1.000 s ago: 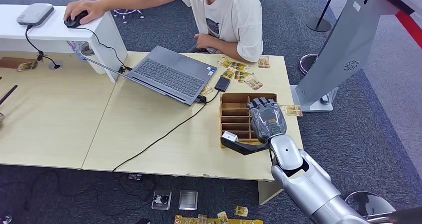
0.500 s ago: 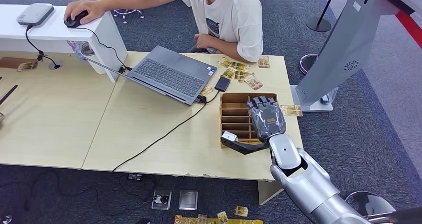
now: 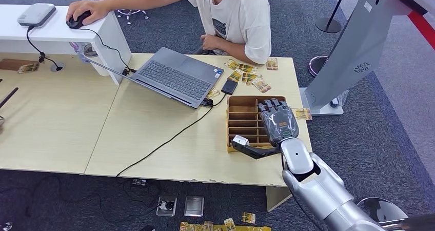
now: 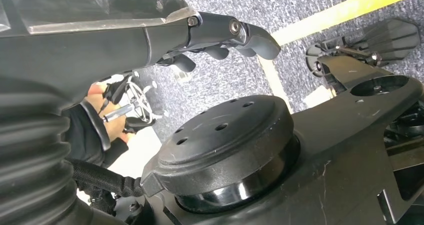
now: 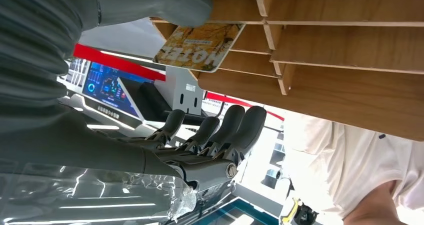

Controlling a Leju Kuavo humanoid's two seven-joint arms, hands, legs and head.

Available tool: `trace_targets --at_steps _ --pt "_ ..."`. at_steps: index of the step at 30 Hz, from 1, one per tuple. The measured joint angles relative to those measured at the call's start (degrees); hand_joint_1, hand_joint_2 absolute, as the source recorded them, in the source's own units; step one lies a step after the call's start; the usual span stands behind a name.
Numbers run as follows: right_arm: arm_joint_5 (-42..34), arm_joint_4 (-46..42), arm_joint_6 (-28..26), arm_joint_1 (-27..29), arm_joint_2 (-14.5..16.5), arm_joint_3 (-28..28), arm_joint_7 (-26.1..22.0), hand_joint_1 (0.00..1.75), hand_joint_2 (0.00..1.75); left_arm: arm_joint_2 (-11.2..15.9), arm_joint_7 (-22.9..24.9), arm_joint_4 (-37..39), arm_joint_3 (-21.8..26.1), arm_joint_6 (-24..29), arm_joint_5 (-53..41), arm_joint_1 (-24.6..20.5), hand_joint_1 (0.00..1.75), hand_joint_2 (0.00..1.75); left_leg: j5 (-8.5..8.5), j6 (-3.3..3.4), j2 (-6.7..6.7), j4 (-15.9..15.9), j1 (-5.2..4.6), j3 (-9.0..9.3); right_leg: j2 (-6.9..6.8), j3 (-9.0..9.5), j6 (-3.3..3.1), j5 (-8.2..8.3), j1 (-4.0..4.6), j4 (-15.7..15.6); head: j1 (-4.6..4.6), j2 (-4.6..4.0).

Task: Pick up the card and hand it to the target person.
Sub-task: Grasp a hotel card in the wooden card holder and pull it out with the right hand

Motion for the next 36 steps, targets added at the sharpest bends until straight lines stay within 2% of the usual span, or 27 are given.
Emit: trace_targets --at_steps 18,20,22,24,36 --pt "-0.26 -0.97 0.45 0.25 -1.83 -0.04 0.85 0.59 1.75 0.0 -0.01 0.0 0.0 -0.11 -0.92 -0.01 0.0 1.75 0.0 0.0 0.0 0.01 0.0 0.0 0.0 0.0 0.0 0.0 0.0 0.0 -0.02 0.0" --pt "-0.25 -1.16 0.45 0.36 -1.9 -0.04 0.86 0.73 1.75 0.0 -0.02 0.0 0.0 -0.14 -0.94 -0.01 0.0 1.75 0.0 0.0 0.0 0.01 0.0 0.0 0.0 0.0 0.0 0.0 0.0 0.0 -0.01 0.0" --pt "-0.24 -1.37 0.45 0.47 -1.97 -0.04 0.86 1.13 1.75 0.0 -0.02 0.0 0.0 -0.15 -0.94 -0.01 0.0 1.75 0.0 0.0 0.0 0.01 0.0 0.0 0.0 0.0 0.0 0.0 0.0 0.0 -0.02 0.0" --pt "-0.24 -1.52 0.47 0.57 -2.02 -0.04 0.86 1.4 1.75 0.0 -0.02 0.01 0.0 -0.15 -0.94 -0.01 0.0 1.75 0.0 0.0 0.0 0.01 0.0 0.0 0.0 0.0 0.0 0.0 0.0 0.0 -0.03 0.0" --pt "-0.24 -2.14 0.43 0.66 -2.03 -0.05 0.39 1.55 1.75 0.0 -0.02 0.07 0.04 -0.13 -0.92 0.0 0.0 1.75 0.0 0.0 0.0 0.01 0.0 0.0 0.0 0.0 0.0 0.0 0.0 0.0 -0.03 0.0"
